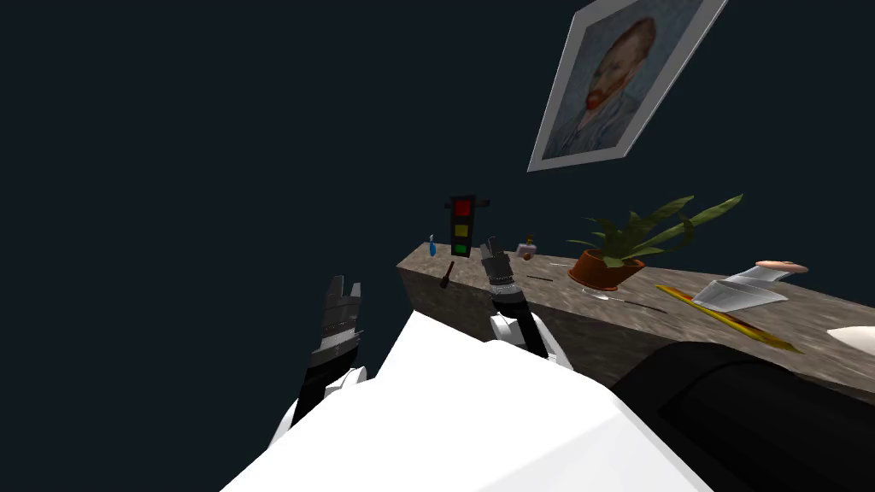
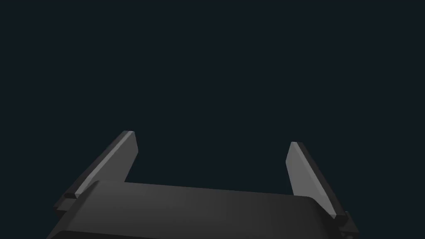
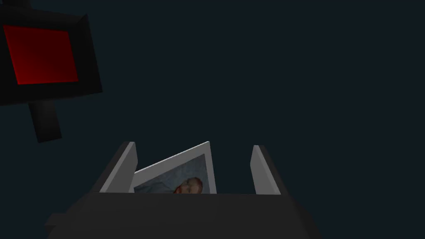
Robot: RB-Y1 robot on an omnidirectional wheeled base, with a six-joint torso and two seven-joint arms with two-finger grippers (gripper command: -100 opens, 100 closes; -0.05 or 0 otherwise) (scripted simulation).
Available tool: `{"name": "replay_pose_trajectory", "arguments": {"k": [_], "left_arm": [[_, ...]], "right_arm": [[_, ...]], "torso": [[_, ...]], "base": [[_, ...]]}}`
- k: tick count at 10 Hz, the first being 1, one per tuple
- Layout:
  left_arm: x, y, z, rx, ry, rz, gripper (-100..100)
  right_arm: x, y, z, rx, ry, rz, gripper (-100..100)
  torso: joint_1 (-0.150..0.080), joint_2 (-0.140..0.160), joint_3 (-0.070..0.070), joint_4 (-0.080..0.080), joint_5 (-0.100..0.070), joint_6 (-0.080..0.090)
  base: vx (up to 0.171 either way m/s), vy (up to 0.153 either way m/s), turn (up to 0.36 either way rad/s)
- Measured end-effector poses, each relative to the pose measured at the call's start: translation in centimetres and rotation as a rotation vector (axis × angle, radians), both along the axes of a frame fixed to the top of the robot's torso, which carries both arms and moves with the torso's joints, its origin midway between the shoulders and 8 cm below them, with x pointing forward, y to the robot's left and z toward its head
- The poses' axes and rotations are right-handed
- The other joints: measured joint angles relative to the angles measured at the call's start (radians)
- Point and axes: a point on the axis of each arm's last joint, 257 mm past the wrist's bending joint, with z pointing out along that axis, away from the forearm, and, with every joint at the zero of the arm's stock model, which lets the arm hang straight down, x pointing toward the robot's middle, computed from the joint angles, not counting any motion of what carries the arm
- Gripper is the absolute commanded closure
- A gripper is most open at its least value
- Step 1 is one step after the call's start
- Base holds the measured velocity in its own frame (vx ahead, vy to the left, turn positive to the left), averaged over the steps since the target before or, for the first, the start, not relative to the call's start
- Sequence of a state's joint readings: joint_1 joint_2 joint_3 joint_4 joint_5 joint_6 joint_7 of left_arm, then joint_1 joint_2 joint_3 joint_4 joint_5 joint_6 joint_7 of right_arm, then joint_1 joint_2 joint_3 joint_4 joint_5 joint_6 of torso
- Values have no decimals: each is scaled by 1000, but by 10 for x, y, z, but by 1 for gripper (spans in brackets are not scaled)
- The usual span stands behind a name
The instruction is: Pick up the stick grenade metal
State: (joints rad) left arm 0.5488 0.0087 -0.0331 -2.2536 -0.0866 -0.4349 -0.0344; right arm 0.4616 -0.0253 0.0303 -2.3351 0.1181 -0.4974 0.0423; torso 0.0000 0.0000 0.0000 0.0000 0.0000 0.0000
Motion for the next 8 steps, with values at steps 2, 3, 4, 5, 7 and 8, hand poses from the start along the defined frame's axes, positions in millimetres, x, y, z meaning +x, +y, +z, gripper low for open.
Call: {"name": "replay_pose_trajectory", "arguments": {"k": [2, 3, 4, 5, 7, 8], "left_arm": [[0, 0, 0, 0, 0, 0, 0], [0, 0, 0, 0, 0, 0, 0], [0, 0, 0, 0, 0, 0, 0], [0, 0, 0, 0, 0, 0, 0], [0, 0, 0, 0, 0, 0, 0], [0, 0, 0, 0, 0, 0, 0]], "right_arm": [[5, -2, -16, -88, 48, -13, -100], [6, -3, -25, -137, 76, -23, -100], [7, -6, -32, -190, 106, -35, -100], [10, -10, -41, -247, 141, -49, -100], [12, -22, -73, -363, 224, -79, -100], [12, -26, -80, -403, 243, -86, -100]], "torso": [[-6, 4, 2, 1, -1, 0], [-6, 6, 3, 1, -1, 0], [-8, 6, 4, 1, -2, 0], [-9, 5, 3, 1, -2, 0], [-10, 7, 4, 2, -2, -1], [-8, 6, 3, 1, -2, 0]], "base": [[-89, -91, 232], [-94, -102, 230], [-79, -126, 230], [-82, -126, 259], [-112, -105, 279], [-68, -69, 252]]}}
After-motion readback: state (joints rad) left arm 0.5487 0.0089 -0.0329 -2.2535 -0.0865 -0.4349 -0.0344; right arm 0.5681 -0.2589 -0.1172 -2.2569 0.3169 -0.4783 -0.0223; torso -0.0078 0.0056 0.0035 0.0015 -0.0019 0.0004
